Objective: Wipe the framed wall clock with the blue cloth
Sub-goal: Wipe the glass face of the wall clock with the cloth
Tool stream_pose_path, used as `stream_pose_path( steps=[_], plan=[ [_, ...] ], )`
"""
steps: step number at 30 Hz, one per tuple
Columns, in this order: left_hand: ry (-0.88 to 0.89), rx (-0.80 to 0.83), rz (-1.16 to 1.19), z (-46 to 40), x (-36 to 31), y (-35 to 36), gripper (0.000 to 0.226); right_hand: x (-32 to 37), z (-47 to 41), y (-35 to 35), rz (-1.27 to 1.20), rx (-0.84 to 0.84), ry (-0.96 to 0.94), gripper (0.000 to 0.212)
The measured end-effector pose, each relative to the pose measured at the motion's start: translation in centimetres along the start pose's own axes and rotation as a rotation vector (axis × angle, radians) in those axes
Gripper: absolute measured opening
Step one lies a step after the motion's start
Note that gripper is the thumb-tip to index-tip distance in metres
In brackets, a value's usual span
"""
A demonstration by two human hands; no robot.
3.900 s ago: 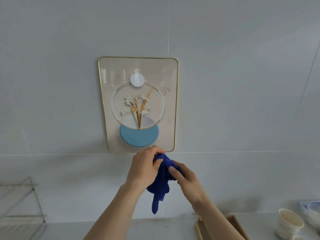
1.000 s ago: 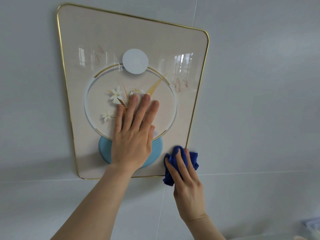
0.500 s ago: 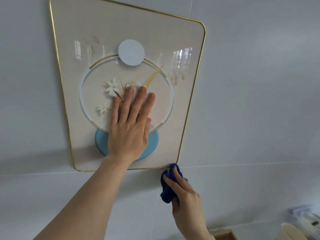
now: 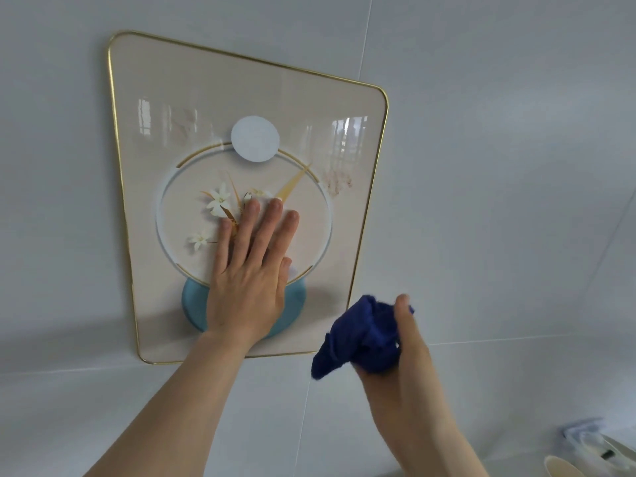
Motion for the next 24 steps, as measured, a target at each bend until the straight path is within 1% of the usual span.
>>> stream_pose_path(
  steps=[1,2,4,6,8,11,14,17,19,22,24],
  plan=[
    [0.002,-0.004,-0.01,0.0,0.0,0.0,0.065,1.3,-0.4,0.1,0.035,-0.062,-0.039,0.084],
    [0.005,-0.007,-0.018,0.0,0.0,0.0,0.066,2.5,-0.8,0.1,0.048,-0.142,-0.083,0.079],
    [0.006,-0.015,-0.025,-0.1,0.0,0.0,0.066,5.0,-1.7,0.3,0.051,-0.293,-0.176,0.06],
    [0.003,-0.019,-0.016,-0.1,0.1,0.0,0.066,7.3,-3.2,1.2,0.096,-0.406,-0.297,0.043],
    [0.004,-0.025,-0.01,-0.1,0.0,-0.1,0.065,9.5,-4.9,2.5,0.19,-0.464,-0.448,0.033],
    [0.006,-0.033,-0.008,-0.1,0.1,0.0,0.064,12.2,-7.0,4.7,0.339,-0.468,-0.695,0.019],
    [0.007,-0.046,-0.006,-0.1,0.1,0.0,0.064,13.6,-8.7,6.8,0.472,-0.403,-0.891,0.036],
    [0.005,-0.052,-0.008,-0.1,0.1,0.1,0.064,14.6,-9.2,9.1,0.619,-0.308,-1.052,0.044],
    [0.002,-0.052,-0.014,-0.1,0.1,0.1,0.064,14.2,-10.1,10.3,0.781,-0.255,-1.127,0.048],
    [0.0,-0.057,-0.018,-0.2,0.1,0.1,0.063,13.2,-11.5,11.2,1.09,-0.272,-1.268,0.052],
    [0.0,-0.055,-0.016,-0.2,0.1,0.1,0.062,13.3,-11.9,11.4,1.176,-0.321,-1.332,0.061]
  ],
)
Point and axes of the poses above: each hand's wrist, its own z-axis away from the middle knuckle, its own y-axis out of the palm, x = y × z, the point moved 6 cm from there along -z, towards the middle knuckle, and after that the axes turned 6 degrees about -x, right-handed, at the moved point
